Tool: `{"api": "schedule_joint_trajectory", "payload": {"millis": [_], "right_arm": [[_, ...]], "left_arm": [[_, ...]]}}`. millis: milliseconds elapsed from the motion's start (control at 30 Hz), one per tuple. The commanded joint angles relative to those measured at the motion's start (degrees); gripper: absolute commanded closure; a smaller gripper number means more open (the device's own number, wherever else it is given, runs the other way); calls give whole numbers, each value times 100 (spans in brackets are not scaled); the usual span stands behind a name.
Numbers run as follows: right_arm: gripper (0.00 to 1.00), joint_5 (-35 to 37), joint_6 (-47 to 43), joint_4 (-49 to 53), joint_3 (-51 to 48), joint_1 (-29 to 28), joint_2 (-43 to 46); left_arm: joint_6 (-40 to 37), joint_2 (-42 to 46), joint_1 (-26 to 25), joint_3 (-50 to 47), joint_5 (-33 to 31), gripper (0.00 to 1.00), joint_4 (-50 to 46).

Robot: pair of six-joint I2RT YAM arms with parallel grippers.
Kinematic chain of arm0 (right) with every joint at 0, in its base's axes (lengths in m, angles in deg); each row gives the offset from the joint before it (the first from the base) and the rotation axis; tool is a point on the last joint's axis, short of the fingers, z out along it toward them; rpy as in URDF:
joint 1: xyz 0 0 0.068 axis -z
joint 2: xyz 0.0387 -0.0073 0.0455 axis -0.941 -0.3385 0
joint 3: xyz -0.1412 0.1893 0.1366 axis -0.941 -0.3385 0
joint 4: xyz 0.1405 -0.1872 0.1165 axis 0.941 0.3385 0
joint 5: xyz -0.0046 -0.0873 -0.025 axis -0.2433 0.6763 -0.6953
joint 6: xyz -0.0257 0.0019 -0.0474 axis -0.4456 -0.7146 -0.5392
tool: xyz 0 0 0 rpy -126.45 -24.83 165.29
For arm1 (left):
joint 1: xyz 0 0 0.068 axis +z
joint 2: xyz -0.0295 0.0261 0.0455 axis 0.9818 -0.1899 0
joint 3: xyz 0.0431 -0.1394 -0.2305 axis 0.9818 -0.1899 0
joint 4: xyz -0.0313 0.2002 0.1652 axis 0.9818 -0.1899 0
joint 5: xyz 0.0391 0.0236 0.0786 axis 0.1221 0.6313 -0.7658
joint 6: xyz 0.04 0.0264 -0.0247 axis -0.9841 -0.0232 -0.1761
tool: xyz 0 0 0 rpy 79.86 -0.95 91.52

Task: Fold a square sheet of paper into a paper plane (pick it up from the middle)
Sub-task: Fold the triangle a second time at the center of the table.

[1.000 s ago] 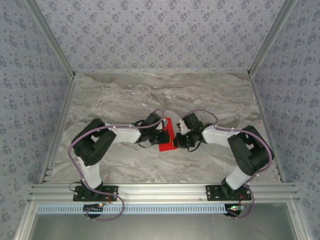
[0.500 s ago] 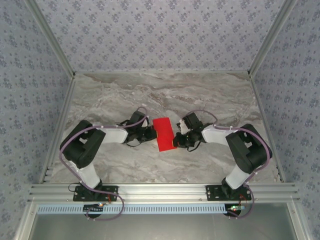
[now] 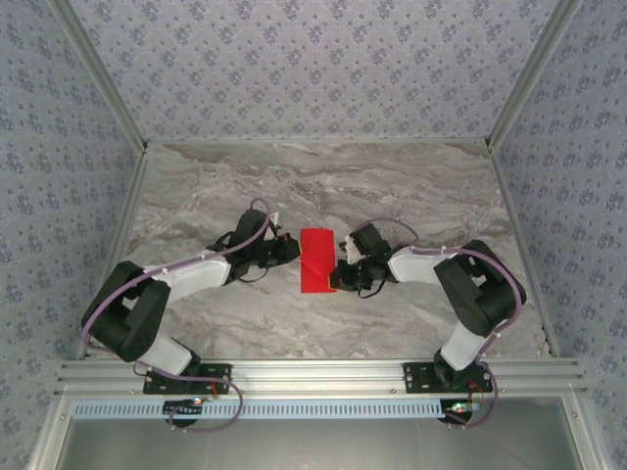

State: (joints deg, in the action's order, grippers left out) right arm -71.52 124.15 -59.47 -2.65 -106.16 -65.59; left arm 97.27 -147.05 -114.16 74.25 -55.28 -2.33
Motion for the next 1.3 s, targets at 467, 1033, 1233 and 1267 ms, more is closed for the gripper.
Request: {"api": "schedule_joint_trajectory", "payload": {"millis": [467,1033,1233,1267], "right_arm": [[99,316,546,-198,278,-413,-1],[99,439,26,381,666,-428,-525],[99,359,-443,989,526,-433,-328],[99,358,-503,1075,486,-438,-249]], "left_arm": [[275,-893,-301,-164,228,100,881],[151,-1226,-300,-23,-197,100,167],[230,-1408,-301,35,-437,100,-322],[262,-1423,-296,30,-457,100,-362]]}}
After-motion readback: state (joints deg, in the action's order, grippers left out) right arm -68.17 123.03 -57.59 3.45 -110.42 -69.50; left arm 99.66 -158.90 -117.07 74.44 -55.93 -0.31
